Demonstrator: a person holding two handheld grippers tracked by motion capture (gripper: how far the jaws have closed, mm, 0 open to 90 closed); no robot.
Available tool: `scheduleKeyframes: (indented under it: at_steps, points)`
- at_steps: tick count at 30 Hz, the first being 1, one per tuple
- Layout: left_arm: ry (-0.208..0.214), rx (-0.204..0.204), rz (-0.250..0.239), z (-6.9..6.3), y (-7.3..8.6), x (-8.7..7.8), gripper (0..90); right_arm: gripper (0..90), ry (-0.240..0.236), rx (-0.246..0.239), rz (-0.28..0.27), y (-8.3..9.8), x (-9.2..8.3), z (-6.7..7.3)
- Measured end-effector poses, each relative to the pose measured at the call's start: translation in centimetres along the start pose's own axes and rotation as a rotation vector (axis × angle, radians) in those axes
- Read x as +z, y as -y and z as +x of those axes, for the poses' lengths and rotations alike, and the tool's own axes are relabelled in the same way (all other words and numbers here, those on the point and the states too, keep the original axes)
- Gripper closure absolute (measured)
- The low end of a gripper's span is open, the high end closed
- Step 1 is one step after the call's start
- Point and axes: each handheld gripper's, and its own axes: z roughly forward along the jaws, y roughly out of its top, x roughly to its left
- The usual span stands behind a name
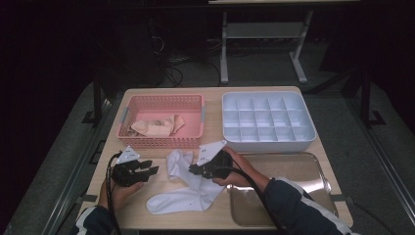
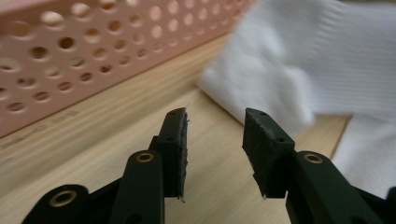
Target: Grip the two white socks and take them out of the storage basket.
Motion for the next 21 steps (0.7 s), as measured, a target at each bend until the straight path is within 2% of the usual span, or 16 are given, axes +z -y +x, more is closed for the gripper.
scheduleKeyframes:
  at_steps: [3,6,9,11,12,14,17,21]
  points:
    - [-0.01,-0.031,-0.022,0.2,-0.2,-0.2,56.0,85.7,-0.055,-0.08,0.004,-0.5,0.2,1.6]
    - [0.001,-0.022,-0.035,0.2,-0.4,-0.4,53.9,85.3,-0.123,-0.139,0.032,-0.5,1.2,3.5]
    - [0.016,-0.011,-0.055,-0.2,-1.1,-0.4,52.6,85.2,-0.177,-0.176,0.073,-0.4,2.2,5.2]
    - [0.042,0.004,-0.067,-0.6,-1.8,-0.2,48.8,84.5,-0.211,-0.186,0.079,-0.5,2.7,6.0]
    - [0.045,0.013,-0.072,-0.8,-2.3,-0.2,47.5,84.5,-0.219,-0.184,0.078,-0.5,3.0,6.3]
    - [0.079,0.028,-0.083,-1.0,-3.0,0.2,47.6,84.2,-0.23,-0.207,0.106,-0.5,3.7,7.1]
    - [0.117,0.086,-0.024,-1.7,-3.7,1.7,46.7,83.9,-0.247,-0.207,0.12,-0.1,4.3,7.7]
    - [0.149,0.118,0.056,-1.9,-3.8,3.9,47.0,83.6,-0.244,-0.193,0.12,0.0,4.1,7.7]
